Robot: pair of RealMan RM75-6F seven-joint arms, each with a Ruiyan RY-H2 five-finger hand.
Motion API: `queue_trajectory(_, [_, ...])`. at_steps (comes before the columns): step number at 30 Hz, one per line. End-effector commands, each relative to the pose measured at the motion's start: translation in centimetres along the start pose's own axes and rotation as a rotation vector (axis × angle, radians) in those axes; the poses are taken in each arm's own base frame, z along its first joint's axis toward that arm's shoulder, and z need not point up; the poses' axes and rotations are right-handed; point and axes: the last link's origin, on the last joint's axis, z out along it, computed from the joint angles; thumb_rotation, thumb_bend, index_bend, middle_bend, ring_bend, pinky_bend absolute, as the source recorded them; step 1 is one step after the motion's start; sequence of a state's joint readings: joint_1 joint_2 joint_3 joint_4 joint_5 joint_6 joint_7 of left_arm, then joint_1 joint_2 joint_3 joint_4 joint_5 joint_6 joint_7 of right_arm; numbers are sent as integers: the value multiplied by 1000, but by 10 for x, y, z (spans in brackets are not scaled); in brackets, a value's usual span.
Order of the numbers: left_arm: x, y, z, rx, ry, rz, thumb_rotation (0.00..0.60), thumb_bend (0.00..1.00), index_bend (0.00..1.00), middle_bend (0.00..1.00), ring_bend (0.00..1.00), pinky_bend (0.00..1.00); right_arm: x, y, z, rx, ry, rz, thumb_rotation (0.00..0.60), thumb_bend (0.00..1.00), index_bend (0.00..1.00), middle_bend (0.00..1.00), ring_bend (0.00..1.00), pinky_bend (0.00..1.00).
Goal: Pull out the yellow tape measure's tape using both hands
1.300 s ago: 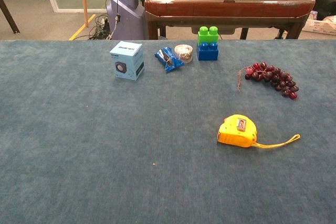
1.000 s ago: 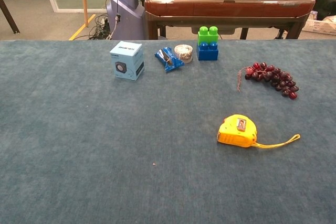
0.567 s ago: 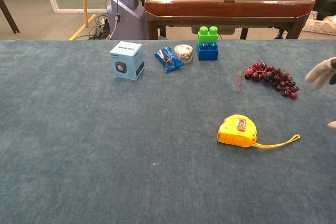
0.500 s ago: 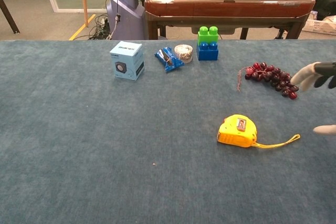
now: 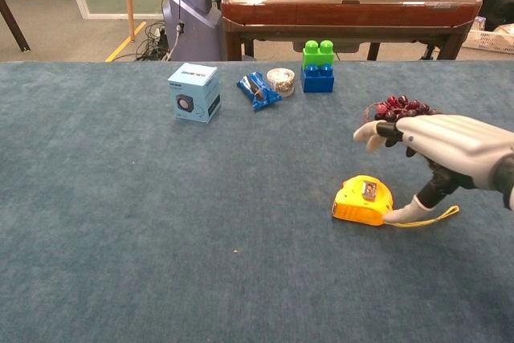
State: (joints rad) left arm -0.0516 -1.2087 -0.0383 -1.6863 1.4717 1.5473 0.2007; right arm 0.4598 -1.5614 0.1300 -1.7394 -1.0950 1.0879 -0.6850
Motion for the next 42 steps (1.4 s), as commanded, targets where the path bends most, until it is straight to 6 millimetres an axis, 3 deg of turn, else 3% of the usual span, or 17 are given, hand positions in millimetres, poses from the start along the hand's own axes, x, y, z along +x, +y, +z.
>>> queue_trajectory(1, [0, -1, 0, 3, -5, -2, 600, 212, 42, 0, 0, 0, -4, -7, 11, 9, -10, -12, 600, 115, 150, 223, 189, 261])
queue_trajectory(7, [0, -3, -1, 8, -10, -10, 600, 212, 42, 0, 0, 0, -16, -11, 26, -1, -36, -27, 600, 116, 150, 223, 189, 261])
queue_trajectory(16, [-2, -4, 0, 14, -16, -17, 600, 212, 42, 0, 0, 0, -22, 1, 40, -52, -33, -12, 600, 154, 150, 223, 190, 261])
queue_trajectory(21, [-2, -3, 0, 13, -15, -17, 600, 212, 42, 0, 0, 0, -20, 9, 41, -66, -32, -31, 600, 160, 150, 226, 191, 261])
queue_trajectory(28, [-2, -2, -1, 16, -20, -14, 600, 212, 42, 0, 0, 0, -15, 11, 39, -49, -47, -27, 600, 298, 150, 272, 191, 261])
queue_trajectory(42, [0, -2, -4, 26, -22, -8, 600, 212, 42, 0, 0, 0, -13, 3, 44, 11, -89, -24, 600, 300, 150, 278, 191, 261])
